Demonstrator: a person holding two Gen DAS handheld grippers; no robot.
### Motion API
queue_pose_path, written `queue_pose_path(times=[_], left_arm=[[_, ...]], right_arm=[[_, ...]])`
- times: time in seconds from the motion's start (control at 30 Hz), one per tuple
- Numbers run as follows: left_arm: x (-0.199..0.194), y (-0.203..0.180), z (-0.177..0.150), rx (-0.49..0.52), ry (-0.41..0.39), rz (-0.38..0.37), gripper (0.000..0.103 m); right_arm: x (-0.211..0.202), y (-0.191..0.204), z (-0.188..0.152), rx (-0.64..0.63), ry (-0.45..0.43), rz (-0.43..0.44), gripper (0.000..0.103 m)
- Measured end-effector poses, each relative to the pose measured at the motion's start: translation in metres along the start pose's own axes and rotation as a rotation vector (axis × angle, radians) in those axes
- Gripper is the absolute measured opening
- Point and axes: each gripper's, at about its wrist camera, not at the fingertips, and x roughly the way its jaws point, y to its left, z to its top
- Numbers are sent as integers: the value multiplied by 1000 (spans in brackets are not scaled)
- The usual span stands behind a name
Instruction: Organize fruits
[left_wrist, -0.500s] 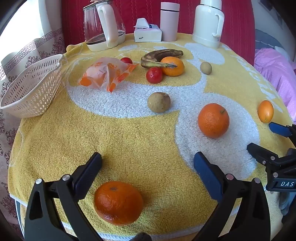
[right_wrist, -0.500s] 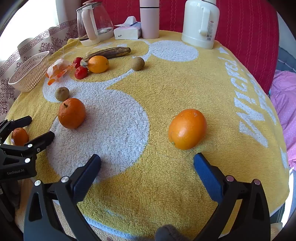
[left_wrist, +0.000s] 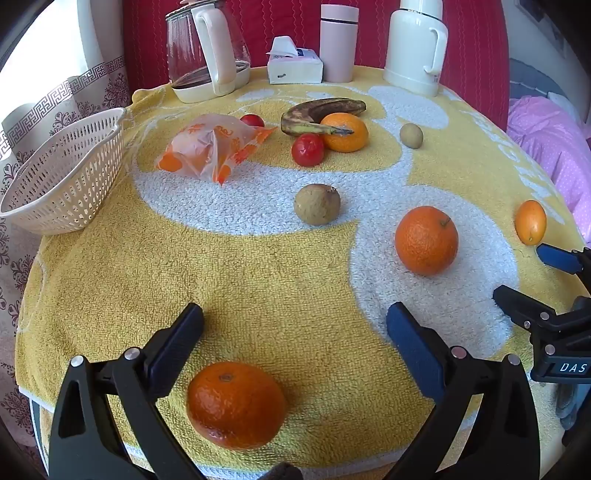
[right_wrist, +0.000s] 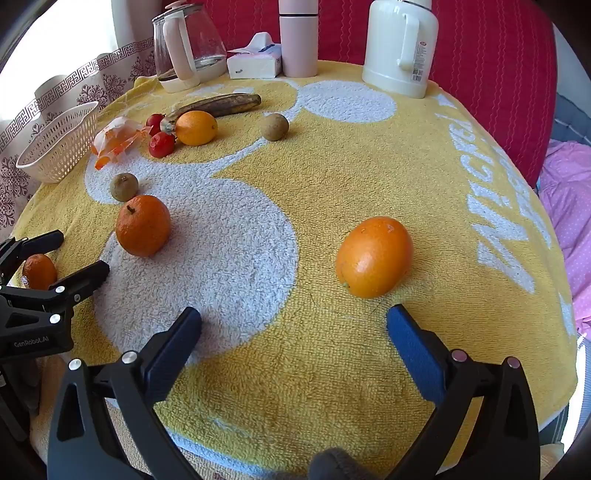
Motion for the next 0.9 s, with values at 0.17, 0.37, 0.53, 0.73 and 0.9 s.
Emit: queue_pose_path(times=[0.17, 0.37, 0.53, 0.73, 0.9], left_arm=[[0, 0, 0, 0, 1, 0, 101], [0, 0, 0, 1, 1, 1, 101], [0, 1, 0, 0, 1, 0, 101], [-2, 2, -2, -7, 5, -11, 101], [-1, 3, 0, -5, 5, -10, 101]], right_arm=[[0, 0, 0, 0, 1, 0, 98], [0, 0, 0, 0, 1, 0, 98], [0, 0, 0, 1, 1, 1, 98], [0, 0, -1, 2, 0, 4, 98], [-1, -2, 0, 1, 1, 2, 98]])
